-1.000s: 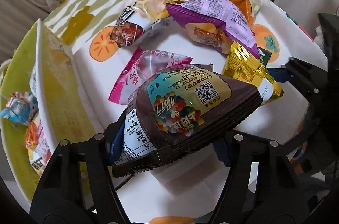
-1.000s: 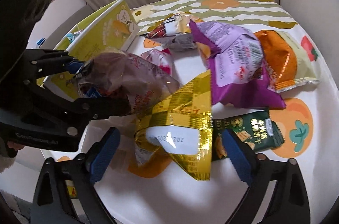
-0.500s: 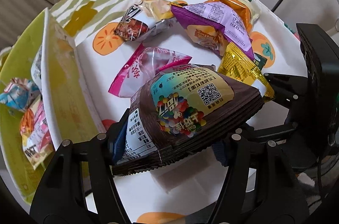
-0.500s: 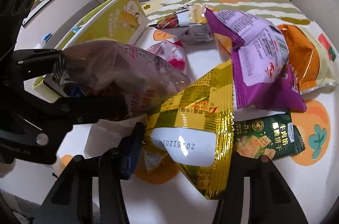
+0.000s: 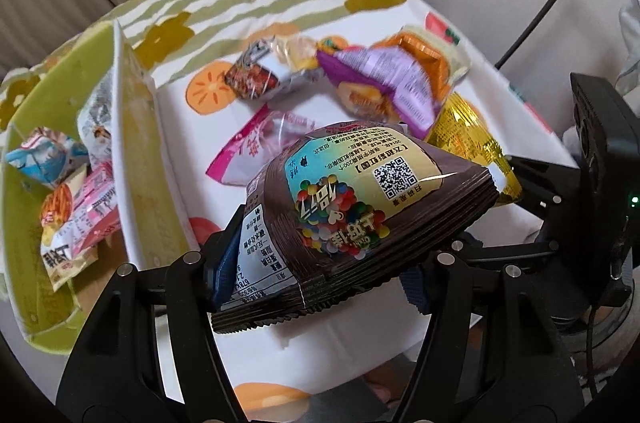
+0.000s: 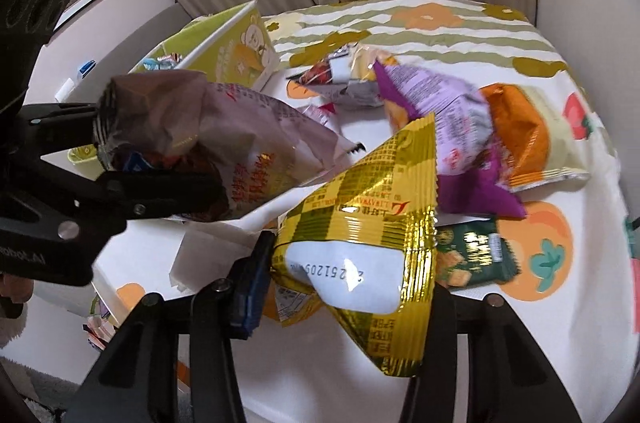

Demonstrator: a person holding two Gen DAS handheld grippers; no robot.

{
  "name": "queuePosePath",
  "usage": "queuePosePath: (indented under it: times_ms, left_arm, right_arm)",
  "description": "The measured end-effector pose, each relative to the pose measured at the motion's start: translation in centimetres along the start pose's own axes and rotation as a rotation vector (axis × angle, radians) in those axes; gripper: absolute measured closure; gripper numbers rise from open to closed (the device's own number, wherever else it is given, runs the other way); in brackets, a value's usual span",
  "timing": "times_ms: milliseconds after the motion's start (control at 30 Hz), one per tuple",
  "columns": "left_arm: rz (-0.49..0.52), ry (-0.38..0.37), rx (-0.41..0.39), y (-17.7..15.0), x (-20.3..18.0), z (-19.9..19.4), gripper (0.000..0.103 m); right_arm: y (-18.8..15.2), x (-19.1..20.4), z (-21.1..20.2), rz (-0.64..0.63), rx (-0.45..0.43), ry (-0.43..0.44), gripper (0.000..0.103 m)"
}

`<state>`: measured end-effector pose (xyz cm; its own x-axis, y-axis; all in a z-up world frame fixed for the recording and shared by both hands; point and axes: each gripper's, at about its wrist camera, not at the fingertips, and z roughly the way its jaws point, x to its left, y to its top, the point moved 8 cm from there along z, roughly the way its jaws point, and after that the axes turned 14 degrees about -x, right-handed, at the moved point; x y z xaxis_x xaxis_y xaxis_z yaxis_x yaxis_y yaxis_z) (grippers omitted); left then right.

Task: Organize snacks
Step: 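Carry both bags over the green box and open both tools to drop them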

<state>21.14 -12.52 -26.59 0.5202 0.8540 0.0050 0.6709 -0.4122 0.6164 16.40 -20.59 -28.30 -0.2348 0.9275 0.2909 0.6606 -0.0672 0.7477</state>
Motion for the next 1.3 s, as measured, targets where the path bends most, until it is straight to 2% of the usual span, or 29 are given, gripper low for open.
queuePosePath:
  times_ms: [167,333,467,633,767,867,1067,1300]
  left_arm:
    - [-0.043,0.026,-0.073,1.8,0.0,-2.9,0.040]
    - [-0.100,0.069,-0.167,3.6,1.6,-6.6,0.040]
    - [-0.129,0.126,-0.248,4.7,4.3,-10.3,0.040]
    - [-0.159,0.203,-0.309,5.0,8.4,-13.5,0.040]
    - [-0.200,0.271,-0.338,4.2,13.1,-16.0,0.040]
    - [-0.228,0.306,-0.326,3.0,16.7,-16.9,0.040]
    - [-0.254,0.328,-0.272,0.5,22.9,-17.3,0.040]
    - [-0.210,0.246,-0.128,-2.7,26.2,-14.6,0.040]
  right_arm:
    - [1.7,-0.2,-2.3,-0.019,-0.023,-0.025,0.059]
    - [4.8,0.4,-5.0,-0.070,-0.079,-0.039,0.059]
    - [7.9,2.1,-6.5,-0.120,-0.136,-0.016,0.059]
    - [11.2,5.7,-6.5,-0.187,-0.189,0.030,0.059]
    - [13.3,9.1,-5.6,-0.218,-0.213,0.077,0.059]
    - [14.5,11.9,-4.3,-0.237,-0.219,0.109,0.059]
    - [15.4,17.6,-0.6,-0.248,-0.191,0.162,0.059]
    - [14.8,21.8,3.7,-0.232,-0.124,0.154,0.059]
